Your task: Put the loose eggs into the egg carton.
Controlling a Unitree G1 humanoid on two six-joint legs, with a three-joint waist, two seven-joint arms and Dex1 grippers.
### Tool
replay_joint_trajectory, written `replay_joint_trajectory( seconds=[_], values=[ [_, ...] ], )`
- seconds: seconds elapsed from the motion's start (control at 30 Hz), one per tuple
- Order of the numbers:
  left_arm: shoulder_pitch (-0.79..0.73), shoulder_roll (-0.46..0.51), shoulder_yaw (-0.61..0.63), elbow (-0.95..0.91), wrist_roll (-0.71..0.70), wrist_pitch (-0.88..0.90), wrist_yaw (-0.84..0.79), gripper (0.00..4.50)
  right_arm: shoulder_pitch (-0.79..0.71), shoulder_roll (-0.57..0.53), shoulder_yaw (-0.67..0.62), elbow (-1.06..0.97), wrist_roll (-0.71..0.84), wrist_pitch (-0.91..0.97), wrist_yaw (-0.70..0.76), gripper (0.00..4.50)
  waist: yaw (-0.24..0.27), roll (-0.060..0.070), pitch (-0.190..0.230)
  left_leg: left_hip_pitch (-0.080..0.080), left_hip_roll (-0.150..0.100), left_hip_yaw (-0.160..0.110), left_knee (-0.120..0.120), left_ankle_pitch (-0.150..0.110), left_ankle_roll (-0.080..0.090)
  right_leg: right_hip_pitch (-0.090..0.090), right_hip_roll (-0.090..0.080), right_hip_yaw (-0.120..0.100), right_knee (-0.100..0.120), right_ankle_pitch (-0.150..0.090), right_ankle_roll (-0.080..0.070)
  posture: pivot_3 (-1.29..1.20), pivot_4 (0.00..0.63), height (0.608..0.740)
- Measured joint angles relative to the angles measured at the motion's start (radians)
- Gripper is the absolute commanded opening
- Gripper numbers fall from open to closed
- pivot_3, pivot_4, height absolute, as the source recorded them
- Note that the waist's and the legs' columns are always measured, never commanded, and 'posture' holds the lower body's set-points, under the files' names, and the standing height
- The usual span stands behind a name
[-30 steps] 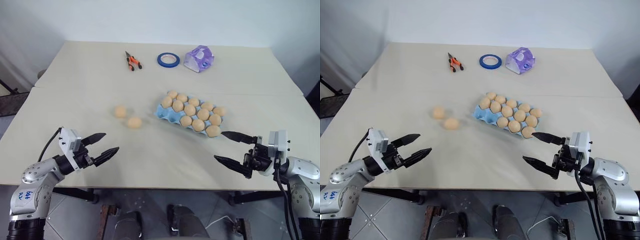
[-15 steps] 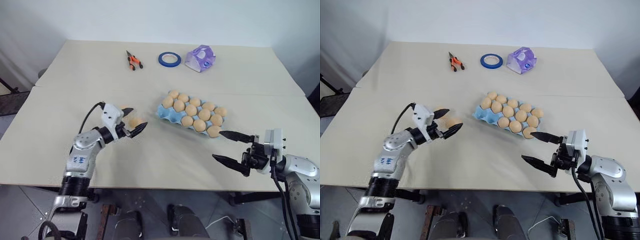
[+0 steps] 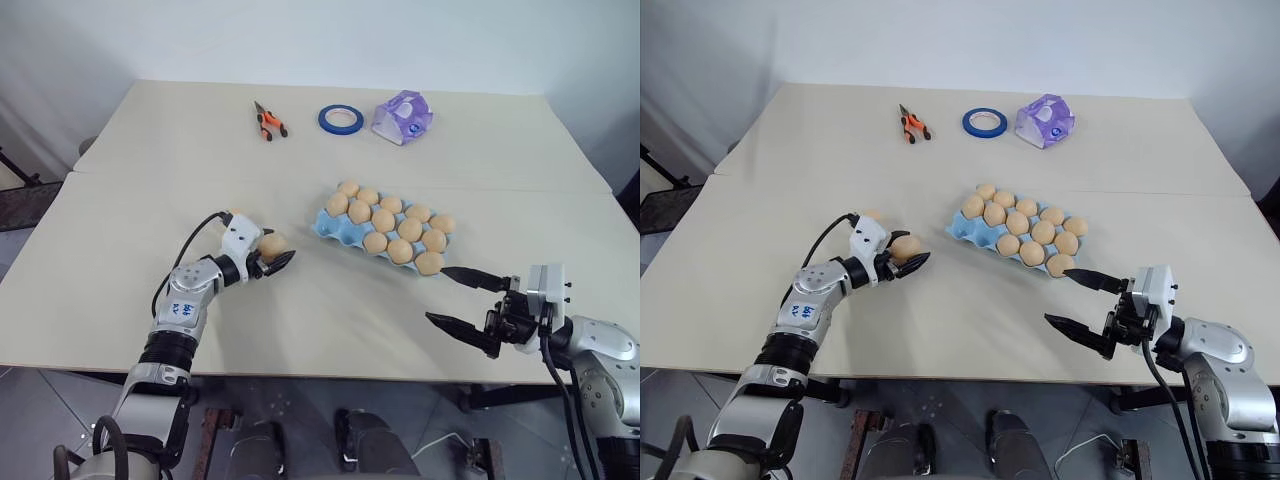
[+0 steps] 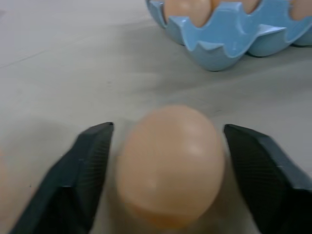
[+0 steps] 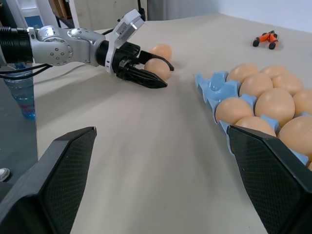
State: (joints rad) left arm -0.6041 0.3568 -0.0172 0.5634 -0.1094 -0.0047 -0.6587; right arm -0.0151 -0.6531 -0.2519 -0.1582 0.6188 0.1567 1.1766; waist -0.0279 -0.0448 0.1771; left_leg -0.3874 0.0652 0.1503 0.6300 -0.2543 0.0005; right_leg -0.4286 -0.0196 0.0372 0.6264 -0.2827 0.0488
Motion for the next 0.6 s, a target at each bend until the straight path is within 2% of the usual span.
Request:
replay_joint_trajectory(
  seconds=[0.07,0.13,0.3,0.6],
  values=[
    [0.0,-0.003,0.0,0.0,0.0,0.0,-0.003,2.0,0.0,0.0,0.0,0.0,0.0,0.0,-0.003,4.5,0.0,0.0,0.0,0.0,0.0,0.0,0.0,0.0,0.0,0.0,0.0,0.0,0.0,0.0,0.0,0.0,0.15,0.74],
    [0.0,-0.003,0.0,0.0,0.0,0.0,-0.007,1.77,0.0,0.0,0.0,0.0,0.0,0.0,-0.004,4.5,0.0,0.0,0.0,0.0,0.0,0.0,0.0,0.0,0.0,0.0,0.0,0.0,0.0,0.0,0.0,0.0,0.15,0.74],
    [-0.001,-0.014,0.0,-0.001,-0.001,-0.014,-0.023,1.75,-0.003,-0.001,0.0,0.0,0.0,0.0,-0.01,4.5,0.0,0.0,0.0,0.0,0.0,0.0,0.0,0.0,0.0,0.0,0.0,0.0,0.0,0.0,0.0,0.0,0.15,0.74],
    [-0.114,-0.139,-0.003,-0.121,-0.094,0.015,-0.111,1.75,-0.011,-0.008,-0.002,0.0,-0.001,0.0,-0.014,4.5,0.0,0.0,0.0,-0.001,-0.001,-0.001,0.001,0.002,0.003,0.0,0.0,-0.001,0.0,0.0,0.001,0.0,0.15,0.74]
  ],
)
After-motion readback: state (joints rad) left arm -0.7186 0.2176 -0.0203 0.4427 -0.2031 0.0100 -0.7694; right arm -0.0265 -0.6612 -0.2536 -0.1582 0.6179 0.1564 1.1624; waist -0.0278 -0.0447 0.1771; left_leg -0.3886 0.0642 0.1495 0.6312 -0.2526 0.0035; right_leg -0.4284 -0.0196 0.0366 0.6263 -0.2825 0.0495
